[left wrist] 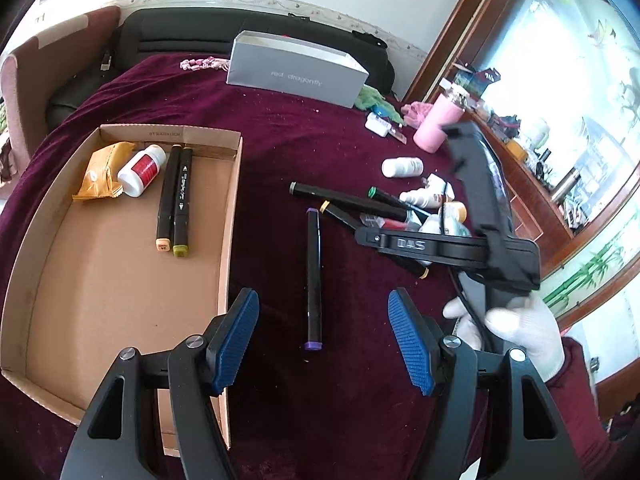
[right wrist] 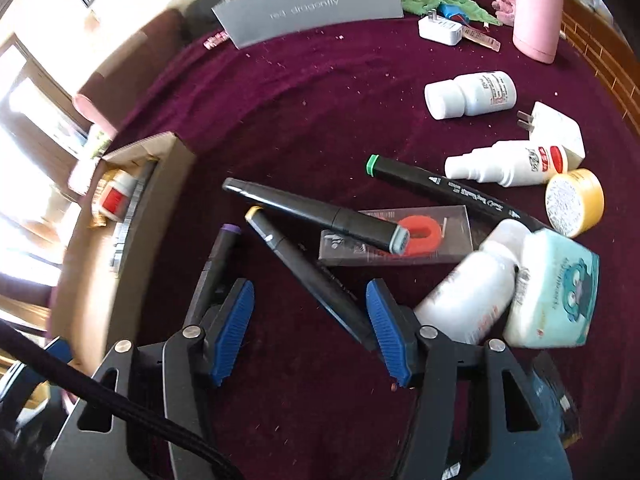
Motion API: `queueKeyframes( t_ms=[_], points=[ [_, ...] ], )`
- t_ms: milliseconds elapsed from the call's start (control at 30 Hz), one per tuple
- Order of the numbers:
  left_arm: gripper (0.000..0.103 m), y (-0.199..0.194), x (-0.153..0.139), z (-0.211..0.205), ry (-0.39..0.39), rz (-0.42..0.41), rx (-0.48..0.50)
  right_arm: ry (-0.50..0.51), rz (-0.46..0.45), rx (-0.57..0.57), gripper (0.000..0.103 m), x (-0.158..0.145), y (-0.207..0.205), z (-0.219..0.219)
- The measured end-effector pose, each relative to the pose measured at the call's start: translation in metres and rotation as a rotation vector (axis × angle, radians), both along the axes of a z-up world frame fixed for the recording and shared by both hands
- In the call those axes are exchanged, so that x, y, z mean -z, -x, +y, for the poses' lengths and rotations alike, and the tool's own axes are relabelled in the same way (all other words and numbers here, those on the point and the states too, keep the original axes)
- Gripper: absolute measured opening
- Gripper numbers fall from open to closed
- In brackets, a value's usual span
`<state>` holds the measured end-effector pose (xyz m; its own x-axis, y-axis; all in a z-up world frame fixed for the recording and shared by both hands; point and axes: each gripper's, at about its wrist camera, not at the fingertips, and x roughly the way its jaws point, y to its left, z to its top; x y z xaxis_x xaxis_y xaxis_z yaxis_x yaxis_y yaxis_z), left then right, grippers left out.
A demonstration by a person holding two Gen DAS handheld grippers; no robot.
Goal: Organize objects
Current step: 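Grasp the purple-capped marker with the left tool while the right tool grasps a yellow-capped marker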
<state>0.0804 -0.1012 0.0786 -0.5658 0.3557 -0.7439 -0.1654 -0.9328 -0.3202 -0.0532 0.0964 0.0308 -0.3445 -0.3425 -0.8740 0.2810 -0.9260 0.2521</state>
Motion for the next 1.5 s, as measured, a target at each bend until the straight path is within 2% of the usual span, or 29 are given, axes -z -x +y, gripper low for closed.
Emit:
queueKeyframes(
  t_ms=[67, 100, 167, 233, 400, 600, 733, 1000, 1100, 1267, 1333, 1367, 1400, 1500],
  points=[
    [0.061, 0.000, 0.000, 0.003, 0.018, 0.002, 0.002, -0.071, 0.019, -0.006, 0.034, 0.005, 0.002, -0.008],
    [0.061, 0.000, 0.000, 0.003, 0.025, 0.004, 0.003, -0.090, 0.027, -0.004, 0.033, 0.005, 0.002, -0.010],
    [0.061, 0.001, 0.001, 0.006, 0.042, 0.006, 0.004, -0.137, 0.030, 0.006, 0.022, 0.004, -0.004, -0.008],
    [0.061, 0.003, 0.003, 0.010, 0.062, 0.007, 0.011, -0.141, 0.011, 0.024, 0.016, 0.003, -0.010, -0.003],
    [0.061, 0.016, 0.020, 0.028, 0.137, -0.022, 0.045, -0.049, -0.040, 0.066, 0.016, 0.003, -0.039, 0.026],
    [0.061, 0.043, 0.042, 0.049, 0.244, -0.053, 0.060, 0.044, -0.042, 0.108, 0.013, 0.005, -0.060, 0.056],
    [0.061, 0.058, 0.050, 0.059, 0.288, -0.052, 0.064, 0.065, -0.033, 0.113, 0.013, 0.005, -0.061, 0.059],
    [0.061, 0.071, 0.070, 0.074, 0.322, -0.071, 0.086, 0.090, -0.030, 0.118, 0.013, 0.007, -0.061, 0.061],
    [0.061, 0.069, 0.072, 0.078, 0.354, -0.037, 0.092, 0.086, -0.025, 0.118, 0.013, 0.007, -0.060, 0.058],
    [0.060, 0.062, 0.073, 0.077, 0.348, 0.004, 0.116, 0.071, -0.014, 0.126, 0.014, 0.007, -0.060, 0.055],
    [0.048, 0.057, 0.071, 0.079, 0.344, 0.013, 0.140, 0.070, -0.013, 0.132, 0.015, 0.007, -0.060, 0.054],
    [0.034, 0.056, 0.069, 0.080, 0.343, 0.014, 0.145, 0.070, -0.013, 0.134, 0.016, 0.007, -0.059, 0.054],
    [0.014, 0.054, 0.068, 0.081, 0.339, 0.013, 0.147, 0.068, -0.012, 0.136, 0.016, 0.007, -0.059, 0.053],
    [0.011, 0.053, 0.066, 0.077, 0.285, -0.007, 0.137, 0.057, -0.009, 0.139, 0.016, 0.007, -0.059, 0.051]
  ],
)
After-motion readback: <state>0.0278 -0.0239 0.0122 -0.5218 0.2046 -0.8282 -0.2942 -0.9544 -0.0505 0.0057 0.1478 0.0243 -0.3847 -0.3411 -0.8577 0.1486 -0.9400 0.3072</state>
